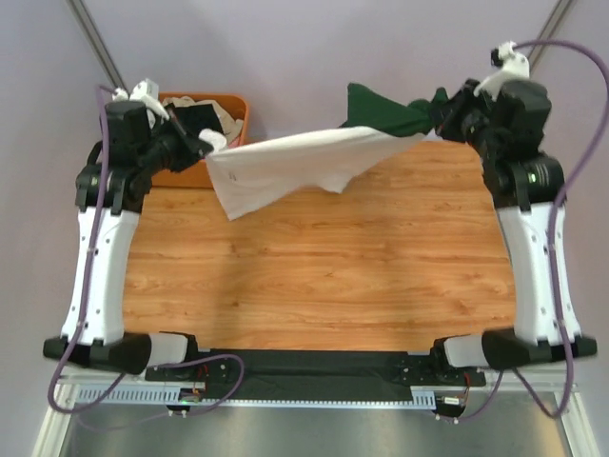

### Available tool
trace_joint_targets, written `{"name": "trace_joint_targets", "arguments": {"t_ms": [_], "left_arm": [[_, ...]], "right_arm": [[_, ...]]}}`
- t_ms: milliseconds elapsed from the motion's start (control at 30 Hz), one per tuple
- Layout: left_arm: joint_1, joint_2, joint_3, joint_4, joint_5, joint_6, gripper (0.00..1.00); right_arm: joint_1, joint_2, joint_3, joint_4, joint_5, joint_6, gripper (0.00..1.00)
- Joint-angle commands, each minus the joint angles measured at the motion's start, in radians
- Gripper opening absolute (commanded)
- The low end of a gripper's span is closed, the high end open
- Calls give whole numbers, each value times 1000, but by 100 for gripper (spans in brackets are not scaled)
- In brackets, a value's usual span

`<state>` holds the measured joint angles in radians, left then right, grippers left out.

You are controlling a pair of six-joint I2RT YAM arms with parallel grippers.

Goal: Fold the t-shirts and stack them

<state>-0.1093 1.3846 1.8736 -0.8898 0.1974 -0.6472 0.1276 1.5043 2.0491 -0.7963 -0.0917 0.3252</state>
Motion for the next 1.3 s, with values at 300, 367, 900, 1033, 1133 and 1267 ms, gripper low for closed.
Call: {"name": "trace_joint_targets", "arguments": {"t_ms": [300, 367, 900, 1033, 1133, 1267], "left_arm": [[-1, -720, -1118, 34, -1, -121, 100], [-1, -795, -1223, 35, 46, -166, 100], [0, -564, -1222, 204, -33, -122, 98], [23, -483, -1194, 241, -35, -88, 96], [80, -432, -1202, 264, -18, -66, 95], [181, -388, -1225, 311, 52, -39, 91]], "right_arm": [[21, -860, -1329, 221, 308, 391, 99], [21, -895, -1363, 177, 334, 411, 100], [131, -267, -1171, 300, 49, 247, 88], [179, -3, -1005, 264, 87, 196, 84], [181, 112, -949, 267, 124, 178, 79], [181, 206, -913, 269, 142, 163, 68]]}}
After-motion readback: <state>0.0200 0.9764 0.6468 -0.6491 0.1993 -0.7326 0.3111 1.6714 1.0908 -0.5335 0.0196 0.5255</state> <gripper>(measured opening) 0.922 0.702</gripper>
